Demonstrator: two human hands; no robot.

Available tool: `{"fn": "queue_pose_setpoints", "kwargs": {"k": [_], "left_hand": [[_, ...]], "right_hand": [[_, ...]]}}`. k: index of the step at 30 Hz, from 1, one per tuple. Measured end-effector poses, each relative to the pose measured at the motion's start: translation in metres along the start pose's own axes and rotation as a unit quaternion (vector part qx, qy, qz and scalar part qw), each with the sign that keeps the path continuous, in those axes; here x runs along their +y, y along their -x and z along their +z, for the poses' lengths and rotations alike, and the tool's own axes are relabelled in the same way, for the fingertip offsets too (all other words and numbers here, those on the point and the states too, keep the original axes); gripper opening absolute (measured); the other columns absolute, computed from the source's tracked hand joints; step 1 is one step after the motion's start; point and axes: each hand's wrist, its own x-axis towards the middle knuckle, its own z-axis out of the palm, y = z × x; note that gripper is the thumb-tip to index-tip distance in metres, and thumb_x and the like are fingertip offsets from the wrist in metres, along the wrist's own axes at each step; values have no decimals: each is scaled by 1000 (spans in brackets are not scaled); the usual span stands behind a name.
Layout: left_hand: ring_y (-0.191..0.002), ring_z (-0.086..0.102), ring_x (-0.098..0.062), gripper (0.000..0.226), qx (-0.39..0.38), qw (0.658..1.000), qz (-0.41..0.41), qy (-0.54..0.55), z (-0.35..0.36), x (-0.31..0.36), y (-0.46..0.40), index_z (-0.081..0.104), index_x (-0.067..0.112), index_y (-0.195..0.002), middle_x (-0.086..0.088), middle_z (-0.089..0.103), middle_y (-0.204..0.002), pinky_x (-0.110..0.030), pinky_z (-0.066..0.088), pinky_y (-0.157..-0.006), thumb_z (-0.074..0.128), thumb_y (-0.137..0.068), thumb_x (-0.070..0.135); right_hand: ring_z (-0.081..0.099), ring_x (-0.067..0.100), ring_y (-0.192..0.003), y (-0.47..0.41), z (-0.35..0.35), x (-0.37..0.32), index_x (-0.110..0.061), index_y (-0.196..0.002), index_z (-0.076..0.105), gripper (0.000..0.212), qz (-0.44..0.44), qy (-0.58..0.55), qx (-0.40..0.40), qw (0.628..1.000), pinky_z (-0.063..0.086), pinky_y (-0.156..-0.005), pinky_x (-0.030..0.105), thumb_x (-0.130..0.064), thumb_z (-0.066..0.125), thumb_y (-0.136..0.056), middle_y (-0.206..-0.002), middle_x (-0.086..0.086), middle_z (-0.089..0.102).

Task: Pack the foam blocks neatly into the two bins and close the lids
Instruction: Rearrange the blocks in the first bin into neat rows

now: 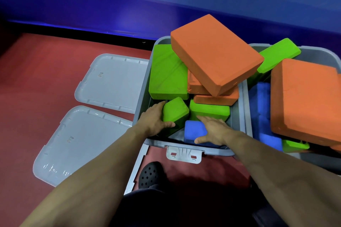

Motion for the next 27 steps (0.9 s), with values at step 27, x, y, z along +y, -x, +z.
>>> {"fn": "queue_pose_setpoints", "kwargs": {"k": [27], "left_hand": [[-142,39,-28,96,-62,994,64,-58,-13,6,-7,26,15,-160,-9,38,-159,-34,31,-115,79,-85,44]], "right_hand": [[31,23,-140,3,-16,28,-34,-151,25,77,-5,-45,56,997,17,-118,37,-58,63,-89,-150,-1,39]]}}
